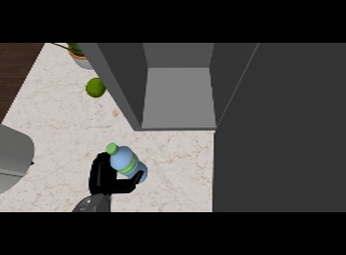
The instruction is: Pick up the bottled water, place it into the cabinet and close the cabinet
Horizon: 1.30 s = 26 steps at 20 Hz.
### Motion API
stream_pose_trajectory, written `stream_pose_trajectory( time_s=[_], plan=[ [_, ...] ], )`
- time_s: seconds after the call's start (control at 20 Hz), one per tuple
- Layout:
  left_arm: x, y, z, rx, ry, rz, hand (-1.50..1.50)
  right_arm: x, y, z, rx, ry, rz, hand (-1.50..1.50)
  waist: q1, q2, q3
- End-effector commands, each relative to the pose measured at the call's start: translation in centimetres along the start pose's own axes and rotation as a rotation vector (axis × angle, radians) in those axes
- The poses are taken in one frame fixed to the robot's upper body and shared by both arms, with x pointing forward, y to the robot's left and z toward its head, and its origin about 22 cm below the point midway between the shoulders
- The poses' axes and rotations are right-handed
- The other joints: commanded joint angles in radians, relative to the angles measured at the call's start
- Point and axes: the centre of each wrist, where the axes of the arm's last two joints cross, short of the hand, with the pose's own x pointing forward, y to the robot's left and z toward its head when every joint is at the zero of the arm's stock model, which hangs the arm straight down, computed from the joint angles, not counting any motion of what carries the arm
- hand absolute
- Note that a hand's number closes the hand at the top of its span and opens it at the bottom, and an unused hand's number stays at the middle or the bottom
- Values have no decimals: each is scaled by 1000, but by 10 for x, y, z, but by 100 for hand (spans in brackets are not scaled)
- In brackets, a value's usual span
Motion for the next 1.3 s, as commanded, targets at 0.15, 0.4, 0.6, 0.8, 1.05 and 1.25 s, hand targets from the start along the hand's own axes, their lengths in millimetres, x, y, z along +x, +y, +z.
stream_pose_trajectory(
  time_s=[0.15, 0.4, 0.6, 0.8, 1.05, 1.25],
  plan=[
    [22, -45, -17, -64, 31, 14, 150, 17, 1, -1, -16, -52, -47, -150, 10, -2, 0],
    [46, -85, -44, -91, 29, 12, 150, 28, 6, 1, -17, -50, -38, -150, -4, 0, -1],
    [65, -114, -62, -122, -22, -104, 150, 23, 5, -6, -14, -62, -63, -150, -1, 2, -1],
    [73, -146, -73, -128, -47, -148, 150, 14, -7, -5, -16, -34, -33, -150, -9, 4, -2],
    [100, -189, -101, -122, -11, -189, 150, 17, -3, -6, -27, -73, -46, -150, -13, 3, -1],
    [111, -217, -132, -95, -33, -291, 150, 12, -1, -8, 9, -68, -50, -150, -36, 8, -2]
  ],
)
